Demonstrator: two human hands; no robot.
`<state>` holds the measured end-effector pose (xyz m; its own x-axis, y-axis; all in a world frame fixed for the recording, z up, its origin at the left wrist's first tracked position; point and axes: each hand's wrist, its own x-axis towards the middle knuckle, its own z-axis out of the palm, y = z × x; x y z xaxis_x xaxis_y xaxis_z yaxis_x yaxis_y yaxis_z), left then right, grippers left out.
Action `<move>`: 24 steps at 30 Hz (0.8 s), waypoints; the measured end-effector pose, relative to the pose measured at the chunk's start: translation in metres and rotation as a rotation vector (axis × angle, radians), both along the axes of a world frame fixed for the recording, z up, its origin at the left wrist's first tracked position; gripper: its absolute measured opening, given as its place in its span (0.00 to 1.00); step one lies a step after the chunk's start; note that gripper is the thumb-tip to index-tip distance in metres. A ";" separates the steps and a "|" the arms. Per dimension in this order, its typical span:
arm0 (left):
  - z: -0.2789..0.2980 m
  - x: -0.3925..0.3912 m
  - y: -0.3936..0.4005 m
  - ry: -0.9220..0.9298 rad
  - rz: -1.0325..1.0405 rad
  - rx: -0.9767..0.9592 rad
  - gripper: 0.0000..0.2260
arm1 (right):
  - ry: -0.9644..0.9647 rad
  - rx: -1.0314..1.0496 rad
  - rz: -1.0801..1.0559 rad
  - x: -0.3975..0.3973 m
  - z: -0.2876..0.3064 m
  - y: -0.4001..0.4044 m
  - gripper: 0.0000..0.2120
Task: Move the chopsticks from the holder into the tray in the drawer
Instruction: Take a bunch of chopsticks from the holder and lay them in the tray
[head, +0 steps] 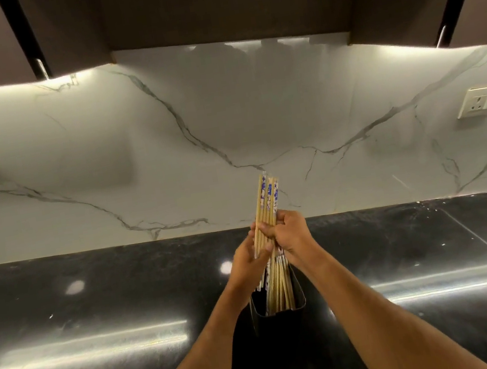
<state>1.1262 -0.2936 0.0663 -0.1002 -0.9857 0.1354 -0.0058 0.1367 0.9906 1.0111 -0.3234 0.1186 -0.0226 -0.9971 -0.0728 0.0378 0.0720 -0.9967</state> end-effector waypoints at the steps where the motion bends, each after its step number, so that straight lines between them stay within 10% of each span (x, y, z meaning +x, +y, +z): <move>1: 0.003 -0.001 0.005 0.006 -0.084 0.035 0.09 | -0.018 0.007 0.027 -0.004 0.008 0.005 0.07; 24: -0.001 -0.035 0.140 0.275 -0.201 0.414 0.14 | 0.344 -0.194 -0.174 -0.052 0.005 0.128 0.10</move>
